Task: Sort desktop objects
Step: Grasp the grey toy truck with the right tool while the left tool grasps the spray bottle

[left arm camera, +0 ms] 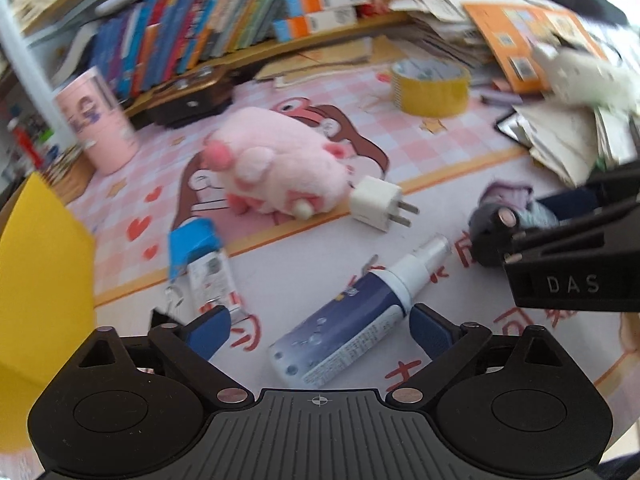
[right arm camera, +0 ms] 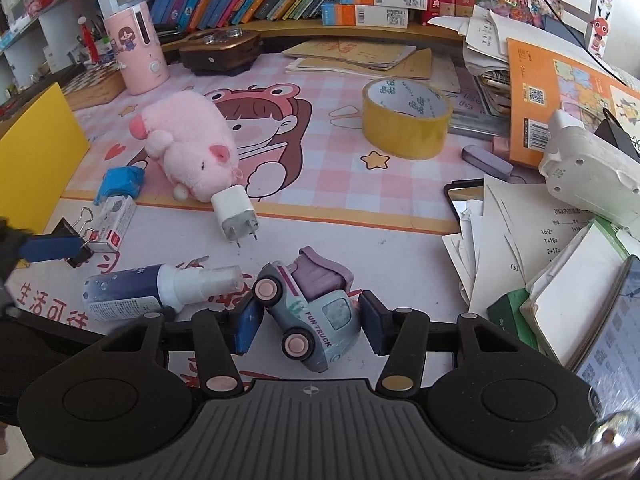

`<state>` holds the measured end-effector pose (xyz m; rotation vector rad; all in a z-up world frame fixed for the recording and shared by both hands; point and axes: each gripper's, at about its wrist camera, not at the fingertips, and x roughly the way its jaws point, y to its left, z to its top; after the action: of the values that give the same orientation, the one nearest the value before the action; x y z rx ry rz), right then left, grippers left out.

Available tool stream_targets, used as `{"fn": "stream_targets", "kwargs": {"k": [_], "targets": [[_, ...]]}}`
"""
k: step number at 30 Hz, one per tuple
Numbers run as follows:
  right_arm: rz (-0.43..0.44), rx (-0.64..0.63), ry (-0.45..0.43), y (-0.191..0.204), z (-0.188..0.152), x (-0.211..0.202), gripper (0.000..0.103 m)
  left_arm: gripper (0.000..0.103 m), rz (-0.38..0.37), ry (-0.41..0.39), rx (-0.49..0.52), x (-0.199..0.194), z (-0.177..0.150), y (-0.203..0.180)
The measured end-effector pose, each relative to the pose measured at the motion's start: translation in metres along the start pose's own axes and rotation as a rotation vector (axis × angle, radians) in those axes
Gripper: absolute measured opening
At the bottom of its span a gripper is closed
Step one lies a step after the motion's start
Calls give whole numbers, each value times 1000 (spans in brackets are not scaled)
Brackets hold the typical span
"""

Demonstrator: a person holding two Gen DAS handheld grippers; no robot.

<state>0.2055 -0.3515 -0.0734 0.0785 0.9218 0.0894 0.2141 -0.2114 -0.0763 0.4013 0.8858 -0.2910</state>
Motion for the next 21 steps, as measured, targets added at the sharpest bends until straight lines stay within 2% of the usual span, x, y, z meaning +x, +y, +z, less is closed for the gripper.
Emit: {"fn": "stream_targets", "kwargs": {"k": [3, 5, 10, 14, 18, 21], "targets": [[-3, -1, 15, -1, 0, 3, 50, 84, -24, -13, 10, 3, 0, -1], [-1, 1, 19, -1, 0, 5, 50, 66, -55, -23, 12, 1, -1, -1], [-5, -14, 39, 1, -1, 9, 51, 46, -97, -1, 45, -7, -2, -6], [-12, -39, 44, 4, -2, 9, 52, 45, -133, 23, -42, -5, -7, 7], [-17, -65, 49, 6, -3, 9, 52, 45, -136, 17, -69, -5, -10, 8], [-29, -103, 46, 10, -5, 9, 52, 45, -159, 25, -133, -3, -12, 15]]}}
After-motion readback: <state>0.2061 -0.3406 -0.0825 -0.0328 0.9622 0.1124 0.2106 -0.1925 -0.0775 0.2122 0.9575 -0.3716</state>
